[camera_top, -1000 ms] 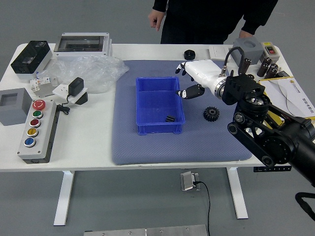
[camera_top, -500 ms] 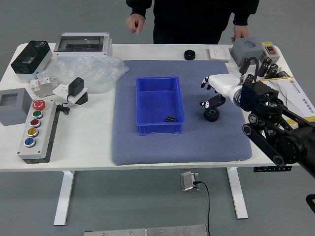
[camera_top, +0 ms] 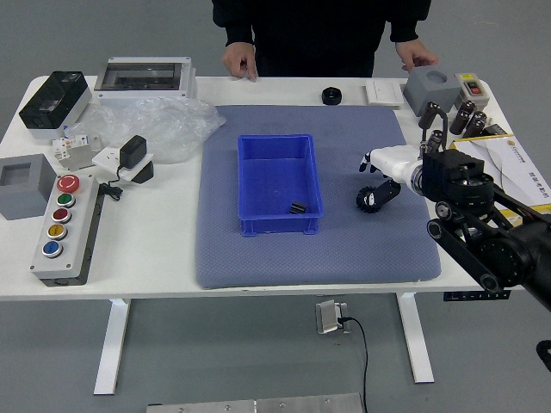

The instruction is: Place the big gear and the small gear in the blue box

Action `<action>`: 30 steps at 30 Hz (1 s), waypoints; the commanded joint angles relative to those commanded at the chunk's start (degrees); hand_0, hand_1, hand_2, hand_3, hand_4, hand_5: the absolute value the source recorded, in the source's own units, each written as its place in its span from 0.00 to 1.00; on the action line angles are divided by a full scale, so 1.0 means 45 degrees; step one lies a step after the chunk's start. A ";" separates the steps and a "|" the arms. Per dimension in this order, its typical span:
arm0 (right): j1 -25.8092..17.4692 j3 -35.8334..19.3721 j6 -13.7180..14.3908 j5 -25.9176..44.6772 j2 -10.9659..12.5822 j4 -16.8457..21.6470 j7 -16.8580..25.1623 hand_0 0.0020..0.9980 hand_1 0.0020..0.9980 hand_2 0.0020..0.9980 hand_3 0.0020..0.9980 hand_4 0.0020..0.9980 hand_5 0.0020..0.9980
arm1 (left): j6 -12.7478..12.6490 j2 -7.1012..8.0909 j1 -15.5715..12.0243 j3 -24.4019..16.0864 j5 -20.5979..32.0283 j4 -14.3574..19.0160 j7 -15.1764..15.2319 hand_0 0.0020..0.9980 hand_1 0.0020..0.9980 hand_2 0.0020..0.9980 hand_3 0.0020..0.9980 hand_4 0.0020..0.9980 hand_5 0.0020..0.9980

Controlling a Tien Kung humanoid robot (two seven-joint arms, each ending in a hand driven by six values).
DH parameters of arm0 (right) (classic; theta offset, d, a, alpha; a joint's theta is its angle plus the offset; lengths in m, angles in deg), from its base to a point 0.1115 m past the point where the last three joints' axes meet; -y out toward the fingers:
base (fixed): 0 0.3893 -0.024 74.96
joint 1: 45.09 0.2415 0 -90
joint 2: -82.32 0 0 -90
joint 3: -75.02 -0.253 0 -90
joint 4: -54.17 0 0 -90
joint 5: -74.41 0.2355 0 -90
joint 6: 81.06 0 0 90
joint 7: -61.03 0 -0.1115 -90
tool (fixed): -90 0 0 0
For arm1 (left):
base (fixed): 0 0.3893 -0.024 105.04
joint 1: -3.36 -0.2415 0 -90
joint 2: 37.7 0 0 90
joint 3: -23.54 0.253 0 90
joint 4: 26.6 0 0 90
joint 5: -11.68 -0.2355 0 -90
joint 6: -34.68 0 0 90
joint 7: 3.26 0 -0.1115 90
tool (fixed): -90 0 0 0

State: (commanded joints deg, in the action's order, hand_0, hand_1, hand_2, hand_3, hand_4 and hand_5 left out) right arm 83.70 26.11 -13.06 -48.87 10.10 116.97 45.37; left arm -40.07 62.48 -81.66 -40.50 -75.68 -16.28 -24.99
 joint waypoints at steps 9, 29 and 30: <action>-0.0045 0.0153 -0.0144 -0.0035 -0.0080 -0.0160 -0.0073 0.72 0.68 0.80 0.84 0.75 0.29 | 0.0001 0.0001 -0.0001 0.0001 -0.0010 0.0000 -0.0002 0.86 0.84 0.84 0.84 0.76 0.39; -0.0108 0.0566 0.0115 -0.0310 -0.0306 -0.0640 -0.0231 0.66 0.61 0.69 0.71 0.75 0.26 | -0.0018 -0.0022 0.0011 0.0035 0.0066 0.0000 0.0016 0.86 0.84 0.84 0.84 0.76 0.39; -0.0111 0.0592 0.0138 -0.0327 -0.0315 -0.0663 -0.0234 0.66 0.61 0.69 0.71 0.75 0.26 | -0.0019 -0.0023 0.0012 0.0036 0.0070 0.0000 0.0017 0.86 0.84 0.84 0.84 0.76 0.39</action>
State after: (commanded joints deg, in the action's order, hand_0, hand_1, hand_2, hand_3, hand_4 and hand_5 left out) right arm 83.20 28.77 -12.44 -50.34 8.68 113.99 44.32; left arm -40.15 62.38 -81.61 -40.34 -75.36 -16.28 -24.91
